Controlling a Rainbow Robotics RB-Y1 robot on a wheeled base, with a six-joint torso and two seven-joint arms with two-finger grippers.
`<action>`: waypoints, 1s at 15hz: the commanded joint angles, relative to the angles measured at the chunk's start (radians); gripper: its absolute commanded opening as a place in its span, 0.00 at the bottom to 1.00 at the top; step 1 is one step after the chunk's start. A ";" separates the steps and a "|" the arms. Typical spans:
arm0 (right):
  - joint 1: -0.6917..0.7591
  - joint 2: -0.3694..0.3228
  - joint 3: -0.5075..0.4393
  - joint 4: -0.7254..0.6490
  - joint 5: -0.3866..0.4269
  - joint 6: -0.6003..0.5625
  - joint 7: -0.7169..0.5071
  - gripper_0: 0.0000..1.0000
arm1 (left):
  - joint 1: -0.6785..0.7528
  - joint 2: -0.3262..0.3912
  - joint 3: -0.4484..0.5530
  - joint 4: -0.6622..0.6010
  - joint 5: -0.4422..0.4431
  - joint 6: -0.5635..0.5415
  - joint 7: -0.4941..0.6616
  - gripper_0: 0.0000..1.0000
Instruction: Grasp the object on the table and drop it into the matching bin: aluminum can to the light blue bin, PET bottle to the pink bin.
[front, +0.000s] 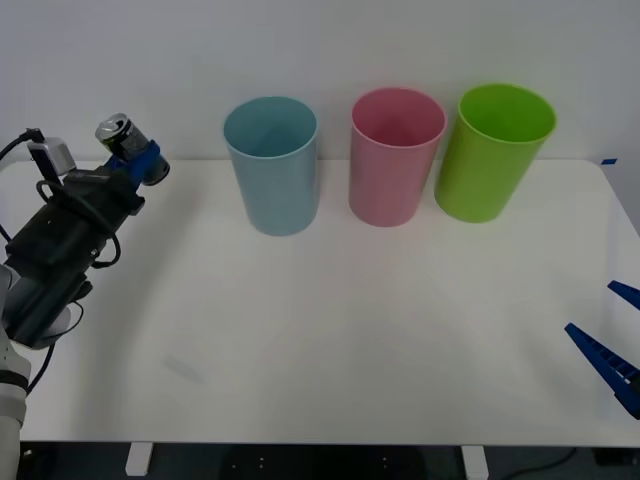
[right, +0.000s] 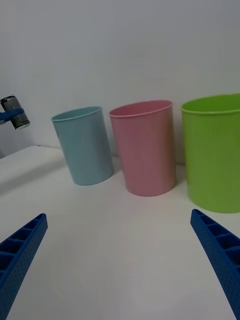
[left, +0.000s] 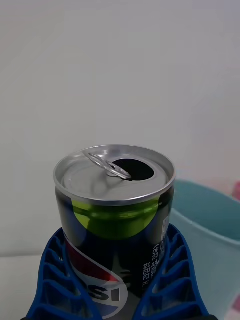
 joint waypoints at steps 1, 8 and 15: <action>0.000 0.000 0.000 0.000 0.000 0.000 0.000 1.00 | -0.025 0.000 -0.010 -0.054 -0.001 0.000 0.070 0.00; 0.000 0.000 0.000 0.000 0.000 0.000 0.000 1.00 | -0.171 0.000 -0.010 -0.055 -0.144 0.008 0.133 0.00; 0.000 0.000 0.000 0.000 0.000 0.000 0.000 1.00 | -0.327 0.000 -0.018 0.034 -0.442 -0.132 0.283 0.00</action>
